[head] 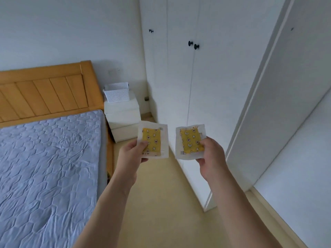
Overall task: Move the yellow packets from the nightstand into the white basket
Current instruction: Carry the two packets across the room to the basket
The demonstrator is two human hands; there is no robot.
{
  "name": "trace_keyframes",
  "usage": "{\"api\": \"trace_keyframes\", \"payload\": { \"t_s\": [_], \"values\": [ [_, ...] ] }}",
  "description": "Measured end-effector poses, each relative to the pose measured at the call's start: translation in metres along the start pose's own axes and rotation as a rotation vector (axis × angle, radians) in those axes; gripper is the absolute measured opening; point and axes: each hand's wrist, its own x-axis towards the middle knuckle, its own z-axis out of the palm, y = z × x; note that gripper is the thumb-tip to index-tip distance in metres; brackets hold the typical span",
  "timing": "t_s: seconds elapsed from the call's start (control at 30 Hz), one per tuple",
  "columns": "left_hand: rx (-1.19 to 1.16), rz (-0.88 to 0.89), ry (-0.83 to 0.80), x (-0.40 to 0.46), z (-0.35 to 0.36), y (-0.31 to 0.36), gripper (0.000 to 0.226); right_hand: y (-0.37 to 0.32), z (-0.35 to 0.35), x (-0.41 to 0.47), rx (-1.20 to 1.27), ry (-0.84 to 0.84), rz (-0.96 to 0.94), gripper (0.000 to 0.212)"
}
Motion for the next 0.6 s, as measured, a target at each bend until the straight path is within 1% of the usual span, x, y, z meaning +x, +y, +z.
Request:
{"api": "trace_keyframes", "payload": {
  "t_s": [0.13, 0.3, 0.5, 0.6],
  "values": [
    [-0.038, -0.044, 0.115, 0.088, -0.007, -0.001, 0.014, 0.005, 0.058, 0.084, -0.045, -0.068, 0.036, 0.029],
    [-0.059, -0.037, 0.176, 0.213, -0.016, 0.008, 0.012, 0.01, 0.147, 0.194, -0.063, -0.137, 0.071, 0.03],
    [-0.071, -0.01, 0.222, 0.364, -0.029, 0.056, 0.013, -0.012, 0.27, 0.307, -0.081, -0.184, 0.087, 0.028],
    [-0.087, -0.003, 0.245, 0.429, -0.034, 0.078, 0.015, -0.02, 0.318, 0.356, -0.084, -0.199, 0.1, 0.029]
  ]
}}
